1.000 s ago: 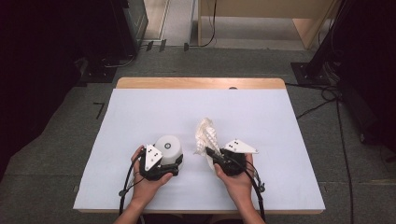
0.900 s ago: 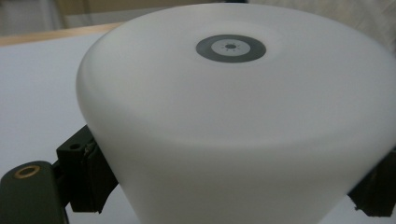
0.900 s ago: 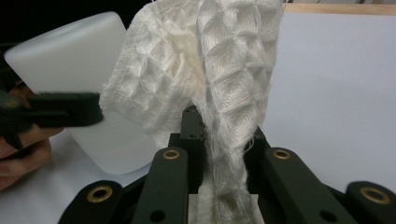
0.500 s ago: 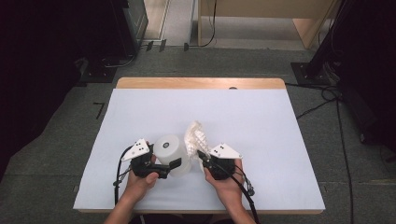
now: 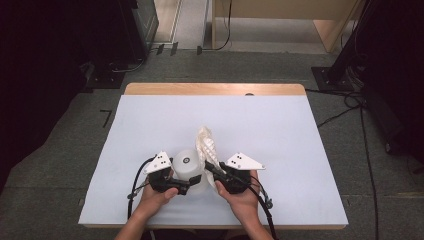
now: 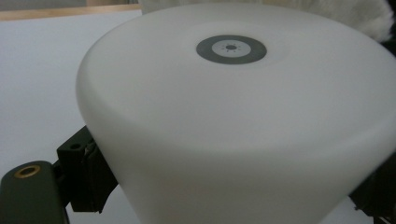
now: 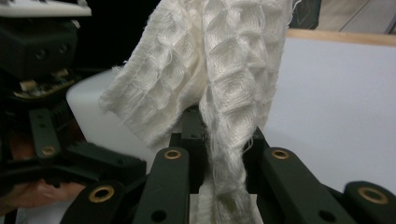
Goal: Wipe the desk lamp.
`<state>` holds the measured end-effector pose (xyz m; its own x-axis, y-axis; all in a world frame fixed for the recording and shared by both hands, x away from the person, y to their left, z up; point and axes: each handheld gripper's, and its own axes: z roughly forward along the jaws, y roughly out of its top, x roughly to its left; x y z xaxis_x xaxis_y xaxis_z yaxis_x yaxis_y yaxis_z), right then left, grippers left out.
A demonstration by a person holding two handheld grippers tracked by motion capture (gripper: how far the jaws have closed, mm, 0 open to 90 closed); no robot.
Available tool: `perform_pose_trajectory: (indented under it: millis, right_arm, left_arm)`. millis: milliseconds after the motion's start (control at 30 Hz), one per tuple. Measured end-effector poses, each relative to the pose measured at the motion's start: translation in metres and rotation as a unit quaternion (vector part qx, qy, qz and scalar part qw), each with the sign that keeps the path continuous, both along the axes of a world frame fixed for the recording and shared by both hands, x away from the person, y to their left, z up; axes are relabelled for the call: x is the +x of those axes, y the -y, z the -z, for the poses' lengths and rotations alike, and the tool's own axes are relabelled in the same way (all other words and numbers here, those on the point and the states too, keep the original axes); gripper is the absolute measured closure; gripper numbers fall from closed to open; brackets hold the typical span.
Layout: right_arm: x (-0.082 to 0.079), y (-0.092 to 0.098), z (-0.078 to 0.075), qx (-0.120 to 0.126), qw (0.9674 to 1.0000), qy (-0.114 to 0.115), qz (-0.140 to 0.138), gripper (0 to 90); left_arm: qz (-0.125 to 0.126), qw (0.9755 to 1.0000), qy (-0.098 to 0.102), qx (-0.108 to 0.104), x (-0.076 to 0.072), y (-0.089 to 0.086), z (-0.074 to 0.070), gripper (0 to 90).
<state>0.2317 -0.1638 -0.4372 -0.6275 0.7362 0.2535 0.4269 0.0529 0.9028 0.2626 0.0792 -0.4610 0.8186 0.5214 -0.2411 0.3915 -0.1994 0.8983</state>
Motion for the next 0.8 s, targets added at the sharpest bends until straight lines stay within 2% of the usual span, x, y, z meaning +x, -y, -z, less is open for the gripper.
perform_pose_trajectory:
  millis: [133, 200, 333, 467, 667, 700, 800]
  right_arm:
    - [0.004, -0.003, 0.012, -0.016, 0.9992, -0.036, 0.000, 78.6]
    - [0.006, -0.006, 0.020, -0.028, 0.9983, -0.050, -0.009, 78.5]
    - [0.005, -0.013, 0.023, -0.041, 0.9976, -0.052, -0.022, 78.5]
    - [0.003, -0.016, 0.017, -0.036, 0.9983, -0.040, -0.021, 78.5]
    - [0.004, -0.006, 0.003, -0.003, 0.9999, -0.016, -0.002, 78.5]
    - [0.005, -0.005, 0.000, 0.002, 0.9999, -0.013, 0.001, 78.6]
    - [0.005, -0.001, -0.006, 0.010, 0.9999, -0.002, 0.005, 78.5]
  left_arm:
    - [-0.010, 0.9995, -0.002, -0.031, 0.003, -0.011, -0.006, 8.7]
    - [-0.019, 0.9989, -0.001, -0.043, 0.005, -0.017, -0.009, 8.7]
    - [-0.033, 0.9971, -0.009, -0.068, 0.010, -0.031, -0.013, 8.8]
    - [-0.025, 0.9982, -0.006, -0.055, 0.008, -0.028, -0.013, 8.8]
    - [0.000, 0.9999, 0.009, -0.013, 0.001, -0.007, -0.011, 8.8]
    - [0.004, 0.9998, 0.017, -0.003, -0.001, -0.003, -0.011, 8.8]
    - [0.001, 0.9996, 0.027, -0.007, -0.004, -0.001, -0.014, 8.8]
